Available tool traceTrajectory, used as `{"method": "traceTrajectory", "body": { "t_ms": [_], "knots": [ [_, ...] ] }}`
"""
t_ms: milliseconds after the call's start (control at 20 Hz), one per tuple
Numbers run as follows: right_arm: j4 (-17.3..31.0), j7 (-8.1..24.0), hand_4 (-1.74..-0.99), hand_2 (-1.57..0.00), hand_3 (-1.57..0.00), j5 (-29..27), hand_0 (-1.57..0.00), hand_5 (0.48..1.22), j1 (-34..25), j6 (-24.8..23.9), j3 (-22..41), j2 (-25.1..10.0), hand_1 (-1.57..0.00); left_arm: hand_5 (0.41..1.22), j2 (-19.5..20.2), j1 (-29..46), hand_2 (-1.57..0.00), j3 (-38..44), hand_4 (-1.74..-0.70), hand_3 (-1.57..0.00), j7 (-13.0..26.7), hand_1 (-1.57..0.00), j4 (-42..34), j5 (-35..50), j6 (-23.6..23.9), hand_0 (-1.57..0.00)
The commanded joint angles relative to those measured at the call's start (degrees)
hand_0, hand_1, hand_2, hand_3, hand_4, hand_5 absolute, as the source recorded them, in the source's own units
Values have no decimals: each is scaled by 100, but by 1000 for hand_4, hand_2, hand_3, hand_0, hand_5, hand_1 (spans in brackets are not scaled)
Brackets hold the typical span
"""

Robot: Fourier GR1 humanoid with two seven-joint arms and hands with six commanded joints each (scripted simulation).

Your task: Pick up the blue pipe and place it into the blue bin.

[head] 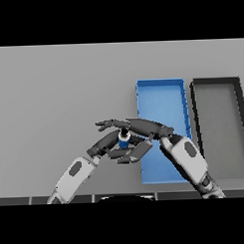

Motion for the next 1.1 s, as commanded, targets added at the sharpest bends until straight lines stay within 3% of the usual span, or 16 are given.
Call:
{"method": "traceTrajectory", "body": {
  "t_ms": [0, 50, 100, 200, 250, 300, 350, 400, 500, 550, 800, 850, 900, 1050],
  "knots": [
    [86, 66, -1291, -160, -116, -20, -107, 483, -115, 38, 10, 18, -140, 1221, -5, 7, -1571, -7, -1568, -1284, -117, -1571, 15, -60, -8, -1571],
    [193, 21, -1348, -308, -252, 10, -264, 477, -194, 126, 11, 41, -299, 1221, 34, -51, -1571, -39, -1603, -1190, 186, -1571, 13, -291, 98, -1571],
    [215, -2, -1365, -492, -516, 11, -475, 477, -274, 168, 36, 90, -487, 1221, 166, -85, -1571, -122, -1630, -1119, 324, -1527, -101, -447, 83, -1571],
    [310, -175, -1486, -881, -775, -25, -869, 516, -393, 108, 99, 198, -877, 1221, 146, -24, -1571, -133, -1665, -1211, 293, -1543, -220, -496, 143, -1571],
    [290, -198, -1527, -1019, -880, -99, -1010, 570, -367, 78, 139, 212, -1016, 1221, 95, 25, -1571, -98, -1680, -1283, 211, -1548, -203, -433, 96, -1571],
    [330, -69, -1498, -1129, -1018, -204, -1122, 638, -376, 34, 122, 227, -1127, 1221, 31, -6, -1571, -3, -1692, -1340, -44, -1553, -143, -287, 30, -1571],
    [344, -110, -1474, -1218, -1128, -227, -1212, 755, -335, 55, 122, 233, -1216, 1221, -44, 38, -1571, 22, -1702, -1386, -109, -1557, -174, -165, -4, -1571],
    [334, -151, -1457, -1288, -1217, -151, -1284, 848, -344, 18, 155, 333, -1287, 1221, -77, 117, -1571, 19, -1710, -1423, -272, -1559, -189, -110, -23, -1571],
    [308, -57, -1438, -1390, -1344, 29, -1387, 982, -380, 119, 153, 277, -1389, 1221, -167, 84, -1571, 57, -1720, -1477, -221, -1564, -81, -105, 18, -1571],
    [264, -216, -1435, -1426, -1390, 151, -1424, 1030, -324, 273, 131, 223, -1425, 1221, -99, 60, -1571, 82, -1723, -1495, -192, -1565, -98, -131, -13, -1571],
    [257, -374, -1470, -1524, -1512, 145, -1523, 1158, -144, 434, 105, 475, -1523, 1221, -75, 66, -1571, 41, -1729, -1546, -42, -1569, -162, -194, 29, -1571],
    [152, -271, -1475, -1533, -1523, 89, -1532, 1171, -114, 422, 90, 495, -1533, 1221, -75, 43, -1571, 43, -1724, -1442, -101, -1569, -166, -184, 22, -1571],
    [118, -225, -1478, -1541, -1533, 135, -1540, 1181, -91, 415, 60, 516, -1540, 1221, -34, 66, -1458, 7, -1656, -1468, -208, -1513, -176, -266, 41, -1569],
    [101, -21, -1484, -1555, -1552, 301, -1555, 1201, -128, 452, -36, 671, -1555, 1221, 93, -45, -760, 19, -1320, -770, -151, -793, -141, -468, -119, -836]
  ]
}}
